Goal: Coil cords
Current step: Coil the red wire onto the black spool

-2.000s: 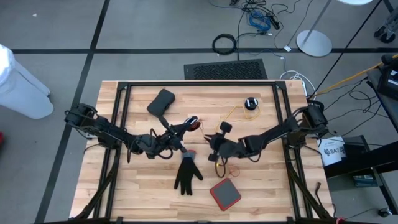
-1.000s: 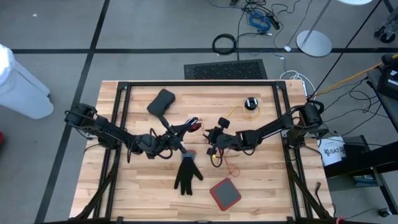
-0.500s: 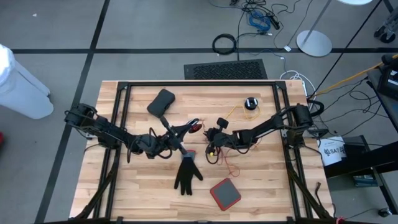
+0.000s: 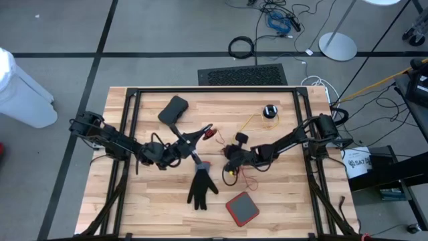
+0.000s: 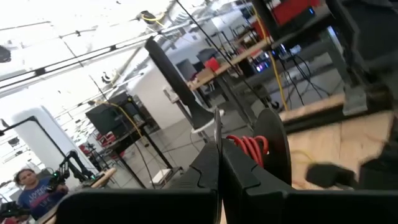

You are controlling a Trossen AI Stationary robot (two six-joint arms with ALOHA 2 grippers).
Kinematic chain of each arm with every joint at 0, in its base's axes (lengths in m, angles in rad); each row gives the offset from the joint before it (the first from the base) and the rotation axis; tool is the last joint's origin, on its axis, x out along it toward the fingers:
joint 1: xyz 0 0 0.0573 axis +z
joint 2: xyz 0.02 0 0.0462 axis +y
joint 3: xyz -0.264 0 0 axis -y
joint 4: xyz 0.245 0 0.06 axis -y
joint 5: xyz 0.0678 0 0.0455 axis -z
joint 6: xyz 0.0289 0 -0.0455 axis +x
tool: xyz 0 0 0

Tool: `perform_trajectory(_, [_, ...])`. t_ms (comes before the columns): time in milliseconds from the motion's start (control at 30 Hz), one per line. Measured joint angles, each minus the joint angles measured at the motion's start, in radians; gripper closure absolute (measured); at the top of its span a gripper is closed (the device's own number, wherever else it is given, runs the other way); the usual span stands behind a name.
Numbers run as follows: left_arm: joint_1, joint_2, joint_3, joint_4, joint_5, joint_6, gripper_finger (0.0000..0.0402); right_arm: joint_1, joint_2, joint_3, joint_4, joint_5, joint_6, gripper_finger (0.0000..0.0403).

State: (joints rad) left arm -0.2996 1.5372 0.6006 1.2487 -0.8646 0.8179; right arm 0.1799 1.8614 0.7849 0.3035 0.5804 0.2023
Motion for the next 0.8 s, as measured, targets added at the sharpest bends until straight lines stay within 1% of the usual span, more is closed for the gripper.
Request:
perform_trajectory(233, [0.015, -0.001, 0.0, 0.113, 0.003, -0.001, 0.0402, 0.038, 0.0, 0.0, -0.046, 0.03, 0.022, 0.0403])
perform_trajectory(333, [0.02, -0.001, 0.0, 0.174, 0.005, 0.001, 0.0402, 0.054, -0.004, 0.0, -0.098, 0.037, 0.045, 0.0403])
perform_trajectory(467, [0.025, -0.006, 0.0, 0.2, 0.023, 0.026, 0.0402, 0.084, -0.06, 0.0, -0.268, 0.047, 0.118, 0.0403])
perform_trajectory(600, [0.026, -0.011, 0.0, 0.203, 0.027, 0.03, 0.0402, 0.142, -0.164, 0.0, -0.493, 0.045, 0.235, 0.0403])
perform_trajectory(633, [0.026, -0.013, 0.0, 0.199, 0.031, 0.031, 0.0402, 0.159, -0.196, 0.0, -0.542, 0.037, 0.268, 0.0403])
perform_trajectory(700, [0.026, -0.015, 0.0, 0.203, 0.045, 0.031, 0.0402, 0.193, -0.257, 0.001, -0.636, -0.014, 0.332, 0.0403])
perform_trajectory(800, [0.028, -0.016, 0.0, 0.202, 0.056, 0.027, 0.0402, 0.245, -0.342, 0.001, -0.707, -0.133, 0.4, 0.0403])
